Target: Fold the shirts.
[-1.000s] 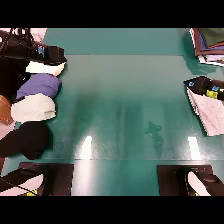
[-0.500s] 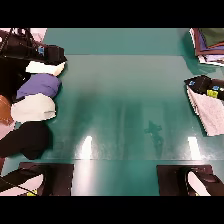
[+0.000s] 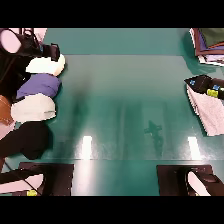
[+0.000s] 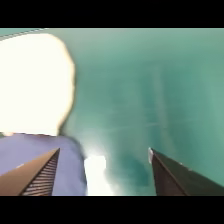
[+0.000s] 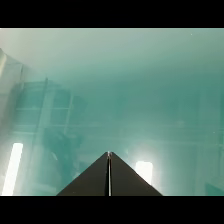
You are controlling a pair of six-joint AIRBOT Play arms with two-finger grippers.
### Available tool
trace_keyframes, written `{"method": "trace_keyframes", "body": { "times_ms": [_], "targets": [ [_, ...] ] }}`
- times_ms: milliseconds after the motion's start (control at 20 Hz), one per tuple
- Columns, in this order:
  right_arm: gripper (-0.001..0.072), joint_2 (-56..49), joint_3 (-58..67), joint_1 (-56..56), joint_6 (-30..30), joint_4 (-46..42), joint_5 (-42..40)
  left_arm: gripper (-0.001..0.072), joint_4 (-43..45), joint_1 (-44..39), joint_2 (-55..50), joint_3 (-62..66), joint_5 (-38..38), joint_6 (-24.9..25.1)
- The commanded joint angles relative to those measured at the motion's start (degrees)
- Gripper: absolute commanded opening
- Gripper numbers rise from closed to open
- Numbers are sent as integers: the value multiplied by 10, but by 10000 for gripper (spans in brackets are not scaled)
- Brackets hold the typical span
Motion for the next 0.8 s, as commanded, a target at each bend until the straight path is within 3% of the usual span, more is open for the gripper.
{"method": "trace_keyframes", "body": {
  "times_ms": [0, 350, 600, 650, 700, 750],
  "targets": [
    [14, 0, 0, 0, 0, 0, 0, 665, 48, 43, -89, 0, 40, -28],
    [14, 0, 0, 0, -1, -1, -4, 664, 45, 111, -230, 0, 145, -27],
    [14, 0, 0, 0, -1, -1, -15, 658, 44, 111, -250, 6, 191, -27],
    [14, 0, 0, 0, -1, -1, -15, 475, 44, 112, -250, 17, 183, -27],
    [14, 0, 0, 0, -1, -1, -15, 200, 44, 112, -250, 36, 164, -27],
    [14, 0, 0, 0, -1, -1, -15, 37, 44, 112, -250, 59, 145, -26]
  ]
}}
